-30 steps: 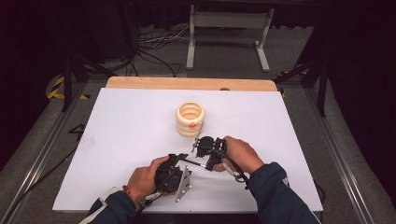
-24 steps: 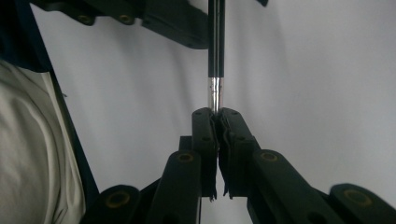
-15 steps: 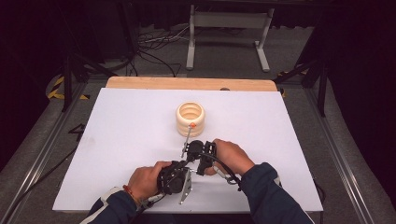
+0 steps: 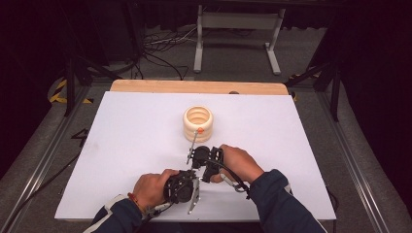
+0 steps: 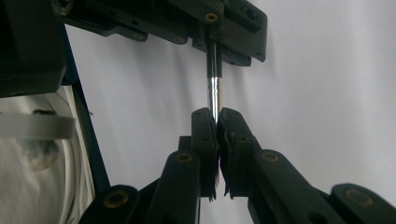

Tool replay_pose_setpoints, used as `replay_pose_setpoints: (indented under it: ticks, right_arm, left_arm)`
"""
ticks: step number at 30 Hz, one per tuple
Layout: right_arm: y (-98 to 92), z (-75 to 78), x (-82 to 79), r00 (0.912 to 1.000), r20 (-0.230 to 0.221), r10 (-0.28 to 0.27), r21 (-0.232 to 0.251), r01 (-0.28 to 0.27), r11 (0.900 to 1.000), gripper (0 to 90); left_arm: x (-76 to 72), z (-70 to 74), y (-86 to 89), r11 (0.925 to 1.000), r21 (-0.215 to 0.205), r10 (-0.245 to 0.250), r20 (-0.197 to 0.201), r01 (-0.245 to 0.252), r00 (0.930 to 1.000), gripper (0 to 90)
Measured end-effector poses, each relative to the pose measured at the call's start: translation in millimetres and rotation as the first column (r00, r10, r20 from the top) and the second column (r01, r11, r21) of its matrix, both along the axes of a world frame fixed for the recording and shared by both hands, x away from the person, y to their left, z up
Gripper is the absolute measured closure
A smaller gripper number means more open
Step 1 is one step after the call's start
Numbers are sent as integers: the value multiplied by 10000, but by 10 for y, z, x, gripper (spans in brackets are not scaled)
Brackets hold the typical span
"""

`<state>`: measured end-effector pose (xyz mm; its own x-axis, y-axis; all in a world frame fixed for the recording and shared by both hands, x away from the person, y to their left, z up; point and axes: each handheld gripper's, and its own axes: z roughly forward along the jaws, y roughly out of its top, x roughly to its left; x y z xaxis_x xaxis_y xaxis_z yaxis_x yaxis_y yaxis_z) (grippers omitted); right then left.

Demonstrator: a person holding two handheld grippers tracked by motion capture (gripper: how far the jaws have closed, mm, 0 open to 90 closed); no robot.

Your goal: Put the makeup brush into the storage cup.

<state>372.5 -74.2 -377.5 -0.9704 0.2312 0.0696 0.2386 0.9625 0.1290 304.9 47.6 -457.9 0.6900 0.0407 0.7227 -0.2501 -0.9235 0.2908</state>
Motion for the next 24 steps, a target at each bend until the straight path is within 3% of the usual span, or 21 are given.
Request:
replay_pose_setpoints:
  ticks: [2, 6, 11, 12, 14, 17, 19, 20, 21, 24]
  right_arm:
    - [-1, 5, -3, 9999, 68, -111, 74, 110, 9999, 851]
    - [-10, 16, -2, 10000, 35, -59, 143, 59, 9999, 836]
    - [-95, 75, 1, 9986, 327, -407, 513, 390, 9979, 704]
    - [-153, 112, -4, 9964, 660, -540, 766, 489, 9959, 651]
    - [-216, 150, -21, 9947, 891, -514, 1095, 415, 9931, 579]
    - [-309, 204, -43, 9901, 1197, -739, 1485, 557, 9873, 553]
    - [-416, 267, -82, 9811, 1693, -935, 2015, 584, 9777, 496]
    - [-514, 305, -109, 9740, 1999, -1068, 2447, 559, 9680, 476]
    - [-514, 305, -109, 9740, 1999, -1068, 2447, 559, 9680, 476]
    - [-666, 344, -164, 9507, 2771, -1391, 3223, 444, 9456, 441]
  left_arm:
    - [17, -7, 8, 9995, -309, 74, -205, -80, 9998, 828]
    - [10, 27, 15, 9999, -122, 80, -257, -83, 9996, 829]
    - [38, 59, 67, 9970, -748, 172, -623, -218, 9979, 829]
    - [65, 62, 99, 9935, -1111, 154, -960, -261, 9953, 829]
    - [83, 75, 131, 9924, -1167, 251, -1172, -388, 9928, 829]
    - [110, 91, 160, 9896, -1377, 215, -1418, -413, 9897, 829]
    - [135, 101, 189, 9833, -1711, 308, -1826, -626, 9827, 829]
    - [157, 127, 210, 9854, -1576, 340, -1891, -645, 9814, 829]
    - [166, 130, 222, 9822, -1728, 383, -1988, -735, 9793, 829]
    - [236, 176, 292, 9632, -2506, 276, -2681, -974, 9630, 829]
